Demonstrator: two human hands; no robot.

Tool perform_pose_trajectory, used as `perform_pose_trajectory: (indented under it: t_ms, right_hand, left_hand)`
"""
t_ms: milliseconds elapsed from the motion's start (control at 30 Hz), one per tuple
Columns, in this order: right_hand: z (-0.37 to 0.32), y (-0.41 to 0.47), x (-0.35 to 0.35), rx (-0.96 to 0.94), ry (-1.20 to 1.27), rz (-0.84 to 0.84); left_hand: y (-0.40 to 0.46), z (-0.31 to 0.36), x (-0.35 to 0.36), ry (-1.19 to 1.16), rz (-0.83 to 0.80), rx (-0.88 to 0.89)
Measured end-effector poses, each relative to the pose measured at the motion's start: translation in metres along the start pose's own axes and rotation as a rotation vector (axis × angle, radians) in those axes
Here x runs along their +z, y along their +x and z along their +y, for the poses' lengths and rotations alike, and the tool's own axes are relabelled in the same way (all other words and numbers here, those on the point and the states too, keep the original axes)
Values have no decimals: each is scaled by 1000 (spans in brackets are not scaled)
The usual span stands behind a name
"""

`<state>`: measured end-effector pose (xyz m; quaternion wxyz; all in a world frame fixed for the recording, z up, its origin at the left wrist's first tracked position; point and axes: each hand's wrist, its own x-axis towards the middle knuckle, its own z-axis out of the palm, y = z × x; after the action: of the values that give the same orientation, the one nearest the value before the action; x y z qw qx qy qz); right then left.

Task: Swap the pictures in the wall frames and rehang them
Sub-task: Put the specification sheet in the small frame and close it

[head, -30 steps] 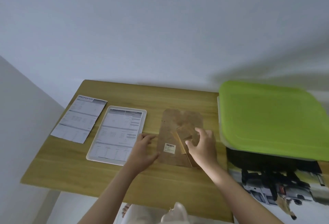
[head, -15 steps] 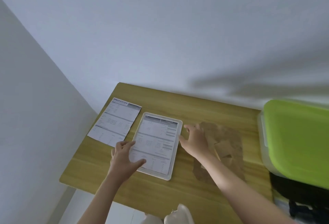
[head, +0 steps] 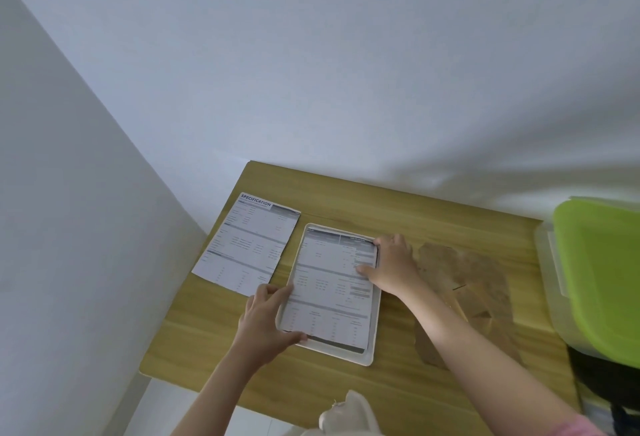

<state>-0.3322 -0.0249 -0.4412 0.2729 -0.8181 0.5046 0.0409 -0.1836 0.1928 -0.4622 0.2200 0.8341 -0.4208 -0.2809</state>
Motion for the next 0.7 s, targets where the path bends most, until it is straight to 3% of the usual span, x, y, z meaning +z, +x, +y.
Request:
perform_pose_trajectory:
  t_ms: [167,367,700]
  right_hand:
    - [-2,2,-1,15,8,-24]
    - [-6,-9,3,-32,98,59]
    - [-15,-27,2,-58,677,121]
  left_hand:
    - [1,-3,1,-9,1,14]
    - [0,-3,1,-15,8,25]
    - [0,8,-7,-183,-44,-54]
